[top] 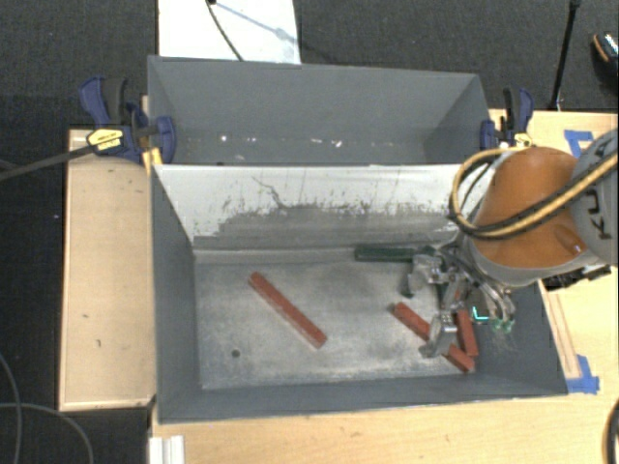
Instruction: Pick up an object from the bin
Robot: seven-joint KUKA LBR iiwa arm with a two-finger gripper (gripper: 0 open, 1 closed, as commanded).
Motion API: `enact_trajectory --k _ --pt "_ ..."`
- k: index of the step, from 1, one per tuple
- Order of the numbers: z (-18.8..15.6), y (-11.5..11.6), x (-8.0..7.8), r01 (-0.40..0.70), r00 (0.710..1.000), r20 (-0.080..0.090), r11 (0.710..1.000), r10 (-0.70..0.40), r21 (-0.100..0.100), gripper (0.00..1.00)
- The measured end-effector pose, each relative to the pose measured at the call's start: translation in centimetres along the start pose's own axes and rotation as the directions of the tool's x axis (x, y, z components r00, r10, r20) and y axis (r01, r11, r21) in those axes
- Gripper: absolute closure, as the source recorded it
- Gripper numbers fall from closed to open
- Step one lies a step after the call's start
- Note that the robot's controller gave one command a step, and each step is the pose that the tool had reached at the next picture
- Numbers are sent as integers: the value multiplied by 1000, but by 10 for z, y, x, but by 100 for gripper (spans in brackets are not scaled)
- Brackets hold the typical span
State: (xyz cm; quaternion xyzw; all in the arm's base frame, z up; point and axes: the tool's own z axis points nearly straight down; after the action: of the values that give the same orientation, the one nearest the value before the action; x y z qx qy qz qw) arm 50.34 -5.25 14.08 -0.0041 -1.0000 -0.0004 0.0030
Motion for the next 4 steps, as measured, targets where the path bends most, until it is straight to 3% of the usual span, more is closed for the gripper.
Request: enact_trajectory --k 1,2,3,4 --pt "73 -76 6 -130 991 4 991 130 2 0" --pt "40 -47 26 -230 973 5 973 230 -2 0" --pt "40 -38 26 -351 936 3 936 351 -2 0" --pt "71 -55 25 -579 815 1 815 579 -2 0"
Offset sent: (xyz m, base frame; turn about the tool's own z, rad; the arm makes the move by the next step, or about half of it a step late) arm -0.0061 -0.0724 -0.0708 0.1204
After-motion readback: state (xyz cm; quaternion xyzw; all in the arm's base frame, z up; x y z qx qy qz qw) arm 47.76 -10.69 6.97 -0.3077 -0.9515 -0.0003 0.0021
